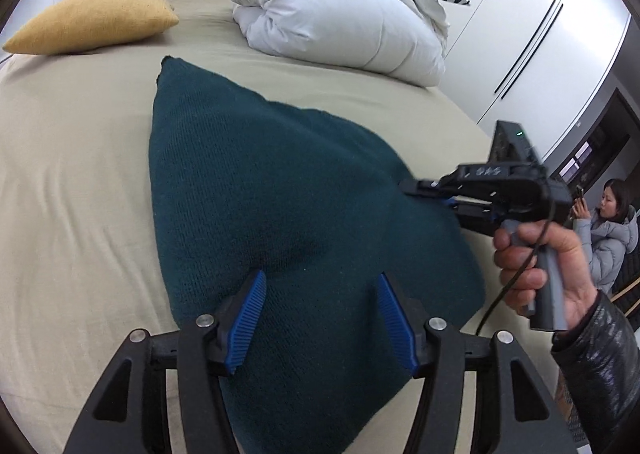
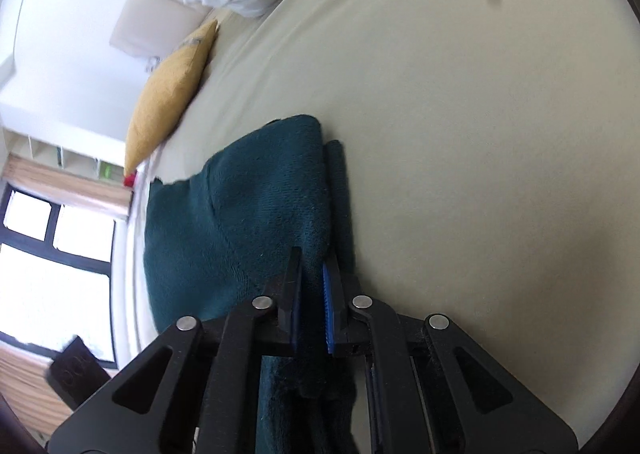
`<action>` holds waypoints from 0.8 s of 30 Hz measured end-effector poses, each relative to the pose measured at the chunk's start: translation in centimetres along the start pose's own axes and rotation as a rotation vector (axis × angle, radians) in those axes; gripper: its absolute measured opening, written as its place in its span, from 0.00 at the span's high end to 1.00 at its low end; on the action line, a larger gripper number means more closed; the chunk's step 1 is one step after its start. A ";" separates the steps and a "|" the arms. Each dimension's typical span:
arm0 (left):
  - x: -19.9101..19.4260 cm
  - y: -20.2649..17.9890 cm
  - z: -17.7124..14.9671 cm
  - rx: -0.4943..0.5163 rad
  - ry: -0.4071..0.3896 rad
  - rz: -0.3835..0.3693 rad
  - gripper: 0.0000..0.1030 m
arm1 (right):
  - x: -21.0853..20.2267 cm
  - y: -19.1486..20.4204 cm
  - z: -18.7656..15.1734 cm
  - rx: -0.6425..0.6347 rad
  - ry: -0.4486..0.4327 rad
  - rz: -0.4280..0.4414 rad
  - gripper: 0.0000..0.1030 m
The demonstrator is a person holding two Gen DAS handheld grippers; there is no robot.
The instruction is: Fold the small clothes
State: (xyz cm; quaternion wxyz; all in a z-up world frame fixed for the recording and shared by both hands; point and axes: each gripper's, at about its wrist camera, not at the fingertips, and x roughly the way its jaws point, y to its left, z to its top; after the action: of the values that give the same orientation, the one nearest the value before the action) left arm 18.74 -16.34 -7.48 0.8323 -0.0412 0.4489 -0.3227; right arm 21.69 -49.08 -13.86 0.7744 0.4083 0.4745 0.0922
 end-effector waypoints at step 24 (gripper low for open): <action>-1.2 0.9 -0.6 -0.091 0.014 -0.023 0.41 | -4.6 4.2 -12.0 -0.223 -0.040 -0.163 0.96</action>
State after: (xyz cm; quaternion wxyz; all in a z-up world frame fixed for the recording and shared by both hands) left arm 18.25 -14.77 -7.28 0.8226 -0.0821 0.4683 -0.3118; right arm 10.59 -42.27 -10.40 0.8293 0.2814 0.4773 0.0730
